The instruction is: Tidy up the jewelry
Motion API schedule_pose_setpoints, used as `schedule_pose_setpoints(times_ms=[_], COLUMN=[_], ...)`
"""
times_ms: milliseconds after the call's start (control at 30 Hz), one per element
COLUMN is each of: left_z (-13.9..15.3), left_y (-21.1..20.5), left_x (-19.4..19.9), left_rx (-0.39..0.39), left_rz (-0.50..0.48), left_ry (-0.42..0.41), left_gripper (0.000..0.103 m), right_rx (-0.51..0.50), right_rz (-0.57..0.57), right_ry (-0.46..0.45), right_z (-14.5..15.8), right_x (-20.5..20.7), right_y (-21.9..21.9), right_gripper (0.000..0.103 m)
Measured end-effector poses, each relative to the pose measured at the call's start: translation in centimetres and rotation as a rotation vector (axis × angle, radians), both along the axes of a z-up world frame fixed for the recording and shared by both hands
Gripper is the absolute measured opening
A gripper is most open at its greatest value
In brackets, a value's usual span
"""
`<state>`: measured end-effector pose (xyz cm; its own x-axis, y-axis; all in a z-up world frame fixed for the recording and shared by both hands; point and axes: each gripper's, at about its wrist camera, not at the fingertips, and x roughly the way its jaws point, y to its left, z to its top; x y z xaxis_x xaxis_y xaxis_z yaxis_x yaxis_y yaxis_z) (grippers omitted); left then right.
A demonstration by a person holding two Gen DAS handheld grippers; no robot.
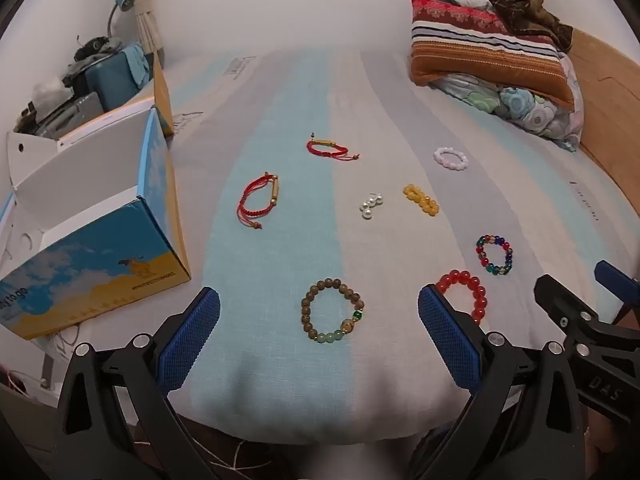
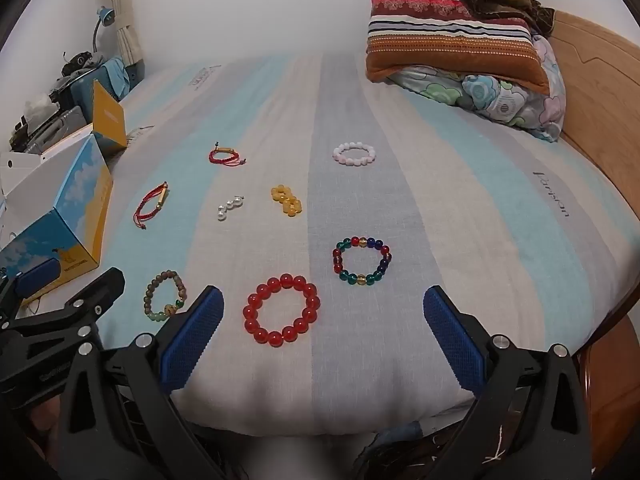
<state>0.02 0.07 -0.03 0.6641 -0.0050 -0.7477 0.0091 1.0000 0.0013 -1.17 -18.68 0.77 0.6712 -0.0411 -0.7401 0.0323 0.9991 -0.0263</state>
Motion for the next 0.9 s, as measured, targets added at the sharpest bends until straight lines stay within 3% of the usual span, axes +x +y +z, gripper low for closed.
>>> schedule_pose_setpoints(times_ms=[167,233,900], left_z=[0.1,0.3,0.6], left_y=[-0.6,-0.5,-0.2], left_x=[-0.6,0.4,-0.7], left_rx=[0.018,-0.004,-0.009], left_rz=[-0.001,-0.011,-0.019], left_ry=[-0.008,0.027,0.007], left_gripper=[0.097,0.098,0.097], right_rx=[0.013,0.017,0.017], right_rz=[0.001,0.001,0.026], right_ry=[-0.002,0.001,-0.019], right_z=[0.1,-0.2,0.4], right_x=[-0.2,0.1,-0.3], right_y=[0.1,-0.4,0.0], right_gripper=[0.096,0.096,0.096])
